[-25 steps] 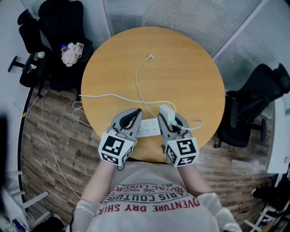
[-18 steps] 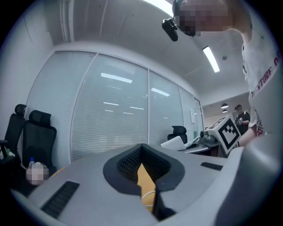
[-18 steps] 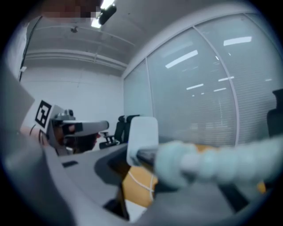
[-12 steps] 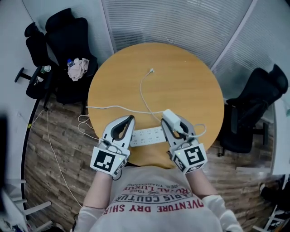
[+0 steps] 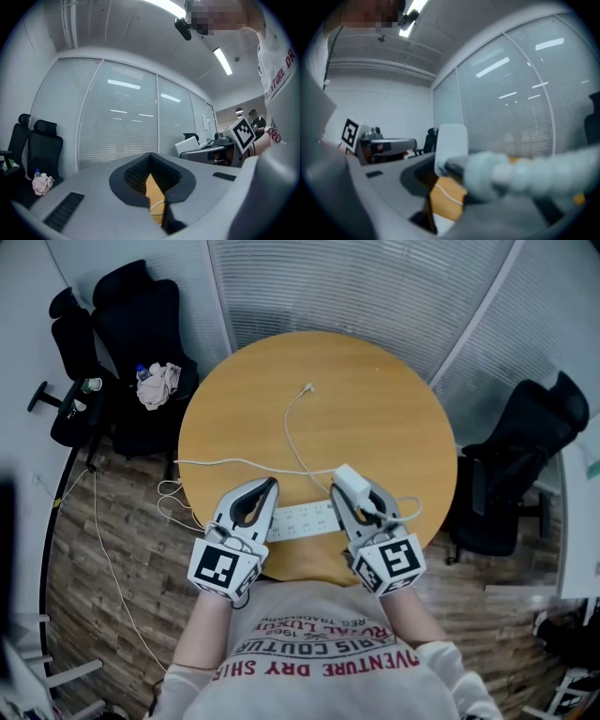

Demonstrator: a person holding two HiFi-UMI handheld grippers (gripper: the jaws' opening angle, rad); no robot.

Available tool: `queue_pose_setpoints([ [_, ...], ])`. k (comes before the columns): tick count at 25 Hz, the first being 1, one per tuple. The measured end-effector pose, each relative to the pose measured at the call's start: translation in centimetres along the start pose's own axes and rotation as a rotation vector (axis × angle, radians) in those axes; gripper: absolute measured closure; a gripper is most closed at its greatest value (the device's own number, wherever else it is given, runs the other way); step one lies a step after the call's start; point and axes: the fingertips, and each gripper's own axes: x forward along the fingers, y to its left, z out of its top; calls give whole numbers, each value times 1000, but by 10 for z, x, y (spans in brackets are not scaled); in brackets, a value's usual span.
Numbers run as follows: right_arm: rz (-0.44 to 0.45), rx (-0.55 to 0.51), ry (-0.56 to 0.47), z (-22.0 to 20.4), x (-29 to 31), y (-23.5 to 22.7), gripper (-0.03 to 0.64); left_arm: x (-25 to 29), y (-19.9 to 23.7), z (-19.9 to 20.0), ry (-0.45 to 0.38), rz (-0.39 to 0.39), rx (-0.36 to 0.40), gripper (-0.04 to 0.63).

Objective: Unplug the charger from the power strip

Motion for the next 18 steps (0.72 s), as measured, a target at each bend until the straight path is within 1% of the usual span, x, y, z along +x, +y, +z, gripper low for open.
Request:
queue_pose_setpoints([
  [7,7,11,5,-2,2,1,463,0,-1,-3,12,4,-11,561],
  [12,10,-31,14,-4,3,8,463,-2,-2,-7,19,7,-20,561],
  [18,7,-35,16,-5,7,9,462,1,-1,-10,32,-7,-15,561],
])
